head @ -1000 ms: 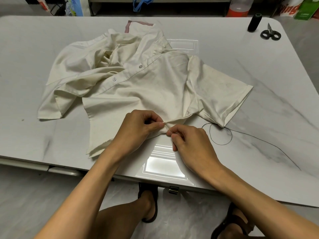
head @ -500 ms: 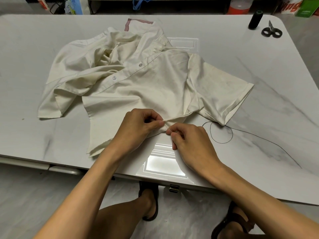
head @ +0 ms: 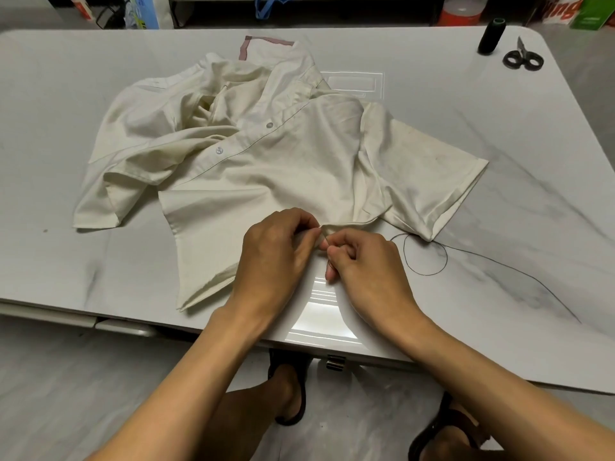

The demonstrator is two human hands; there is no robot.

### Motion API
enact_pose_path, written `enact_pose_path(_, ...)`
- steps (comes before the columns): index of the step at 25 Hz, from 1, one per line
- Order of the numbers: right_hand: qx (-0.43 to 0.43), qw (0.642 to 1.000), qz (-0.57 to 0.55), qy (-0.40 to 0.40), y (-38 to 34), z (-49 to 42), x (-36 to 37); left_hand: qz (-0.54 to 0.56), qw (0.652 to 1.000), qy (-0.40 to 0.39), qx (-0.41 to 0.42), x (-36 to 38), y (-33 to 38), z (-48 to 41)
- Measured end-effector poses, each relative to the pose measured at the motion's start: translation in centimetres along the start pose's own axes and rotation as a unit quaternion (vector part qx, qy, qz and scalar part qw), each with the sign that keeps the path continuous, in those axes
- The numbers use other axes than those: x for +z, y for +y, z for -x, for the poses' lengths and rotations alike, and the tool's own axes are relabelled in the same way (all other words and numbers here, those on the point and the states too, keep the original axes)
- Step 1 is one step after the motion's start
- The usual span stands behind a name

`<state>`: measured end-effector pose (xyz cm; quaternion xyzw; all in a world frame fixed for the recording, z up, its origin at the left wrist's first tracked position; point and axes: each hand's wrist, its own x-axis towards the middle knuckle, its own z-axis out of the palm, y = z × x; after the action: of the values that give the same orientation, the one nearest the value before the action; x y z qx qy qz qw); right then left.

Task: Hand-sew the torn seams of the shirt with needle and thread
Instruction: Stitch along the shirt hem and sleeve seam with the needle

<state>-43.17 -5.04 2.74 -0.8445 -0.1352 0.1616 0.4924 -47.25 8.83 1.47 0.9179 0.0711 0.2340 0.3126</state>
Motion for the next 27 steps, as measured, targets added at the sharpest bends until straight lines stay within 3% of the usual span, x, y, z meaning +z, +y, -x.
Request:
enact_pose_path(9,-0.012,0.999,-0.027,0.035,-0.35,-0.04,-0.07,-0.061,0.991,0.055,0.110,0.76,0.30,0.40)
enact_pose_path(18,-0.036,0.997,-0.064,0.014,-0.14,-0.32,-0.17,-0.022,0.999,0.024,0.039,0.77,0.17,0.25)
enact_pose_path(22,-0.016,0.998,-0.066,-0.006,0.06,-0.25,-0.14,-0.025,0.999,0.013,0.046,0.61,-0.21,0.26)
enact_pose_path(27,0.012,0.988,-0.152,-0.002,0.31,0.03,-0.27,-0.041,0.996,0.019,0.078,0.72,-0.41,-0.06)
